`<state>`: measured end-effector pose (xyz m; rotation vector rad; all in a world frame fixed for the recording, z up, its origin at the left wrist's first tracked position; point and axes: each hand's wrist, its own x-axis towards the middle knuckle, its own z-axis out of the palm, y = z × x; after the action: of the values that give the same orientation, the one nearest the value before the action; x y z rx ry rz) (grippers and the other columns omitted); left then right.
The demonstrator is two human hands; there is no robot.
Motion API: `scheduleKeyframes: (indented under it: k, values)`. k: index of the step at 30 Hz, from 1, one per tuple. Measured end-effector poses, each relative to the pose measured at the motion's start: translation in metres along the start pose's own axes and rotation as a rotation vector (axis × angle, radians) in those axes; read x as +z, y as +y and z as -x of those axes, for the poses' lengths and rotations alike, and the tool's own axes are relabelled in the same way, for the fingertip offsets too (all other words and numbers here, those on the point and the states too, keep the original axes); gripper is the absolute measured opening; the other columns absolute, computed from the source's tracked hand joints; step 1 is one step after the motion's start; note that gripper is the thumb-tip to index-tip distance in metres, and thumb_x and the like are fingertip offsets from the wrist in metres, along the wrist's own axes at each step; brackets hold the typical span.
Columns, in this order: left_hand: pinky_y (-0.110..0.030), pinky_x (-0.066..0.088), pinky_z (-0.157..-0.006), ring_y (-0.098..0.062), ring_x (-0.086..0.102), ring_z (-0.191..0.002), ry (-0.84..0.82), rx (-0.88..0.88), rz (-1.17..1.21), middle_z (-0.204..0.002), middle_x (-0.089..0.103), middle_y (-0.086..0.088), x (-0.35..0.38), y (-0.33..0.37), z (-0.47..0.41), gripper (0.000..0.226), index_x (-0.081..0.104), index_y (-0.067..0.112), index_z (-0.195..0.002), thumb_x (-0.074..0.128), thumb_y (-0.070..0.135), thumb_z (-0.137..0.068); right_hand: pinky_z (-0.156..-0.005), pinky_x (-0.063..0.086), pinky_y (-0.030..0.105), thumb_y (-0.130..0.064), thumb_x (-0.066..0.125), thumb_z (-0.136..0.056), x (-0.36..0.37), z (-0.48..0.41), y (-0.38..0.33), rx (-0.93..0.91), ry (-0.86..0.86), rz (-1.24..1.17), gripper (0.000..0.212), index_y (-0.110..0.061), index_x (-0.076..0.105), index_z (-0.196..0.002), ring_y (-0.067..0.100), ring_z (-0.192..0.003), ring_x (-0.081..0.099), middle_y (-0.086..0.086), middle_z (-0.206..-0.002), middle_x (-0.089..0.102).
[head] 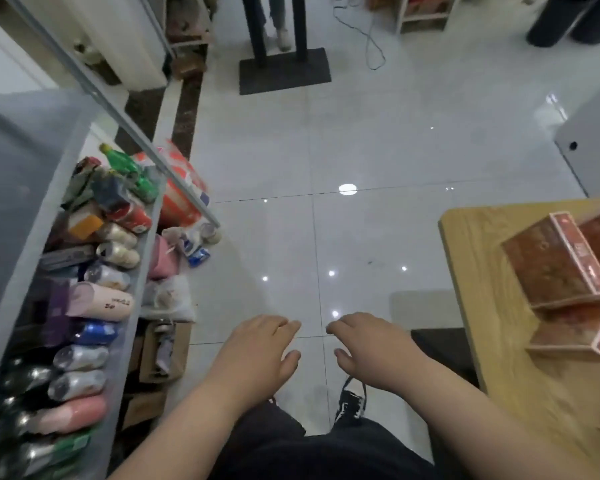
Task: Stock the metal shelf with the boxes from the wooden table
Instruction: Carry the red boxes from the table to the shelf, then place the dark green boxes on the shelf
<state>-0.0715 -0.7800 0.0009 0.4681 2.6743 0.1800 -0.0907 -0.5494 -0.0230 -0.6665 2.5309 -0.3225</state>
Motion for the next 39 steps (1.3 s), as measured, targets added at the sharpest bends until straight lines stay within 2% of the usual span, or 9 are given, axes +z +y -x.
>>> scheduleKeyframes:
  k: [6,9,11,15,18,21,27,32,39]
  values:
    - [-0.036,0.053,-0.09,-0.017,0.064,-0.112,-0.096,0.365,-0.079,-0.122,0.067,0.006,-0.003,0.035,-0.053,0.055,0.064,0.024,-0.13,0.038,0.05,-0.088,-0.087,0.051,0.039,-0.033,0.046,-0.099,0.02,0.056,0.02,0.309,0.133,-0.105,0.037,-0.019,0.054,-0.132,0.022,-0.109,0.055,0.001,-0.12,0.061]
    - [-0.031,0.058,-0.072,-0.013,0.069,-0.092,-0.137,0.551,-0.136,-0.104,0.071,0.01,-0.007,0.059,-0.072,0.049,0.07,0.025,-0.117,0.044,0.049,-0.083,-0.088,0.05,0.038,-0.033,0.046,-0.099,0.028,0.086,0.009,0.496,0.219,-0.166,0.038,-0.02,0.054,-0.133,0.022,-0.109,0.056,0.001,-0.121,0.061]
    - [-0.03,0.059,-0.069,-0.013,0.07,-0.089,-0.143,0.664,-0.176,-0.102,0.072,0.009,-0.005,0.077,-0.081,0.05,0.072,0.025,-0.115,0.043,0.05,-0.083,-0.089,0.048,0.037,-0.034,0.047,-0.098,0.038,0.106,0.0,0.634,0.263,-0.223,0.038,-0.02,0.053,-0.133,0.023,-0.111,0.055,0.001,-0.121,0.06]
    - [-0.038,0.05,-0.098,-0.021,0.06,-0.121,-0.189,0.907,-0.223,-0.135,0.063,0.001,0.009,0.119,-0.088,0.062,0.057,0.021,-0.139,0.034,0.052,-0.091,-0.092,0.049,0.041,-0.036,0.046,-0.098,0.067,0.147,-0.02,0.901,0.29,-0.307,0.038,-0.02,0.053,-0.131,0.025,-0.117,0.053,0.002,-0.124,0.059]
    - [-0.035,0.045,-0.104,-0.018,0.054,-0.128,-0.198,1.035,-0.233,-0.143,0.056,0.003,0.02,0.153,-0.079,0.054,0.051,0.024,-0.145,0.048,0.048,-0.097,-0.099,0.047,0.04,-0.036,0.045,-0.099,0.086,0.183,-0.037,1.066,0.342,-0.394,0.045,-0.02,0.05,-0.141,0.024,-0.128,0.048,0.001,-0.134,0.056]
    - [-0.031,0.04,-0.108,-0.014,0.048,-0.132,-0.241,1.141,-0.246,-0.147,0.051,0.006,0.031,0.187,-0.063,0.054,0.044,0.026,-0.149,0.046,0.047,-0.099,-0.099,0.047,0.039,-0.034,0.046,-0.098,0.104,0.222,-0.052,1.208,0.451,-0.481,0.045,-0.022,0.05,-0.141,0.021,-0.128,0.048,-0.001,-0.137,0.056]
    - [-0.03,0.037,-0.107,-0.014,0.045,-0.134,-0.27,1.308,-0.322,-0.147,0.05,0.007,0.051,0.27,-0.023,0.052,0.045,0.026,-0.149,0.047,0.044,-0.1,-0.093,0.05,0.042,-0.036,0.047,-0.099,0.154,0.312,-0.052,1.39,0.535,-0.596,0.043,-0.023,0.052,-0.139,0.024,-0.123,0.051,0.001,-0.132,0.057]
    - [-0.037,0.047,-0.098,-0.021,0.058,-0.121,-0.265,1.358,-0.388,-0.131,0.063,0.003,0.081,0.353,0.012,0.051,0.06,0.021,-0.135,0.047,0.046,-0.092,-0.092,0.05,0.041,-0.036,0.048,-0.097,0.19,0.395,-0.027,1.44,0.538,-0.632,0.045,-0.025,0.051,-0.141,0.024,-0.122,0.052,0.002,-0.134,0.056]
    - [-0.041,0.051,-0.091,-0.027,0.061,-0.115,-0.349,1.488,-0.484,-0.126,0.065,0.0,0.141,0.46,0.071,0.062,0.06,0.02,-0.132,0.03,0.052,-0.088,-0.091,0.052,0.043,-0.037,0.046,-0.1,0.247,0.491,-0.009,1.531,0.509,-0.74,0.043,-0.023,0.049,-0.14,0.025,-0.122,0.051,0.003,-0.135,0.054]
